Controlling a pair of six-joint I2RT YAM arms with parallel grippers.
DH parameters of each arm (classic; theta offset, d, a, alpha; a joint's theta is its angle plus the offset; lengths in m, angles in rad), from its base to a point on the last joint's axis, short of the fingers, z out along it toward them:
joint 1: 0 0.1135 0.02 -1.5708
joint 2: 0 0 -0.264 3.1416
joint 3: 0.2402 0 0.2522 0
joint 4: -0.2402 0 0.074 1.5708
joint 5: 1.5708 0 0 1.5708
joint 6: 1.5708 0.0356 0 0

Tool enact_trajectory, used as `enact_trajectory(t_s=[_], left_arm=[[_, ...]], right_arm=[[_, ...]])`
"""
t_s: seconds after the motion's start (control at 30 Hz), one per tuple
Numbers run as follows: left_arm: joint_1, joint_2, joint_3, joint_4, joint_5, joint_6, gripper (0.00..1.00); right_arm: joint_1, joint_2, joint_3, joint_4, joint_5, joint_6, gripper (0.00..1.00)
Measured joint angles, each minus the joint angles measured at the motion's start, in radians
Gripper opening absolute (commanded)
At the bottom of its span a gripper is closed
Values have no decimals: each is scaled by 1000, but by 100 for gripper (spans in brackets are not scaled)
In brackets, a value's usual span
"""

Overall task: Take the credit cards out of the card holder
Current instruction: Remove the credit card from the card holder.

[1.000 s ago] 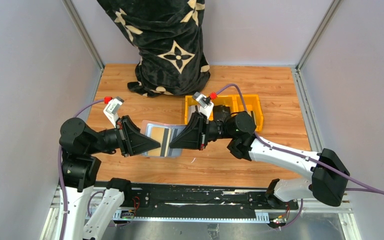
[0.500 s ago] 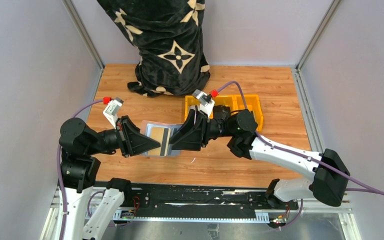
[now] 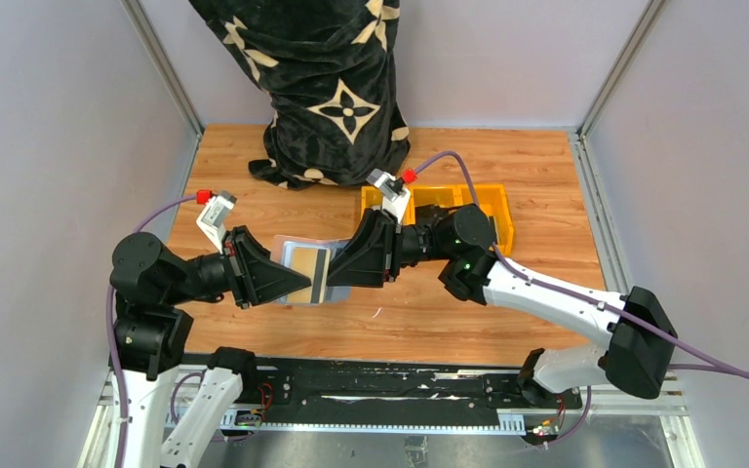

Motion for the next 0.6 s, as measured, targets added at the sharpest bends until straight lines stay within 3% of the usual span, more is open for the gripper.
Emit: enact_trajectory(t_s=[0.23, 0.43, 0.6], left_arm=[[1, -17, 8, 3, -4, 11, 25], [1, -18, 9, -4, -5, 24, 27], [1, -18, 9, -2, 0, 18, 23]], right_arm=[[0, 53, 55, -22, -30, 8, 0], [0, 57, 74, -79, -22, -9, 0], [0, 45, 71, -92, -16, -18, 0]])
